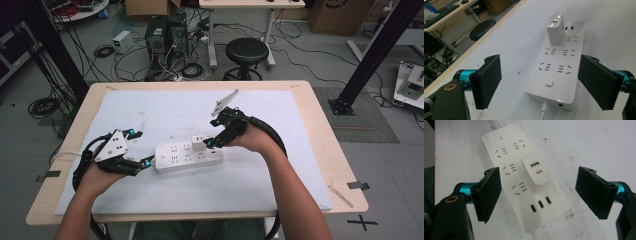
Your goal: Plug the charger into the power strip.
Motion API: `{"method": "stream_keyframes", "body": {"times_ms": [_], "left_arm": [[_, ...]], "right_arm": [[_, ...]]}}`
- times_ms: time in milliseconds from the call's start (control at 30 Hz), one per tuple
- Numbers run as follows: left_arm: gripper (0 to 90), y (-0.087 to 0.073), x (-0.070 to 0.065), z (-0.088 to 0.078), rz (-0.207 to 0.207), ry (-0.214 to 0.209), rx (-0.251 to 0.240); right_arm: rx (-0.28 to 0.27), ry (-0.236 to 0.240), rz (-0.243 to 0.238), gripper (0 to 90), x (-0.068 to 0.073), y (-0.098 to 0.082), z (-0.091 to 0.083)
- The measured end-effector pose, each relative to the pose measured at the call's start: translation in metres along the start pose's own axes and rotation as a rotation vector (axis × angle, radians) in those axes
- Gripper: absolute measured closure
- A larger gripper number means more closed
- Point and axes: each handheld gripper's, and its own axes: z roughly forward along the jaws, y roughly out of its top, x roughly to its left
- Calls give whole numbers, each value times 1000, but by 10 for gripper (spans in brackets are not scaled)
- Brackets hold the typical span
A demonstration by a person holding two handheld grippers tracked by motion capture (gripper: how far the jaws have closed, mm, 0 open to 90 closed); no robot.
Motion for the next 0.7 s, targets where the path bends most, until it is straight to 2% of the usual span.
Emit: {"method": "stream_keyframes", "body": {"times_ms": [100,233,300,467,567,700], "left_arm": [[192,-1,1,1,-8,-13,-13],[192,-2,5,0,-19,-28,-31],[192,-3,7,0,-31,-31,-46],[192,-5,8,1,-61,-54,-87],[192,-6,8,3,-65,-56,-81],[192,-7,8,4,-78,-60,-82]], "right_arm": [[-56,-38,52,214,2,-15,-12],[-183,-95,118,206,4,-39,-28],[-224,-120,148,182,6,-50,-35],[-287,-141,187,181,11,-75,-45],[-318,-142,195,181,13,-88,-48],[-331,-155,219,181,14,-102,-49]]}}
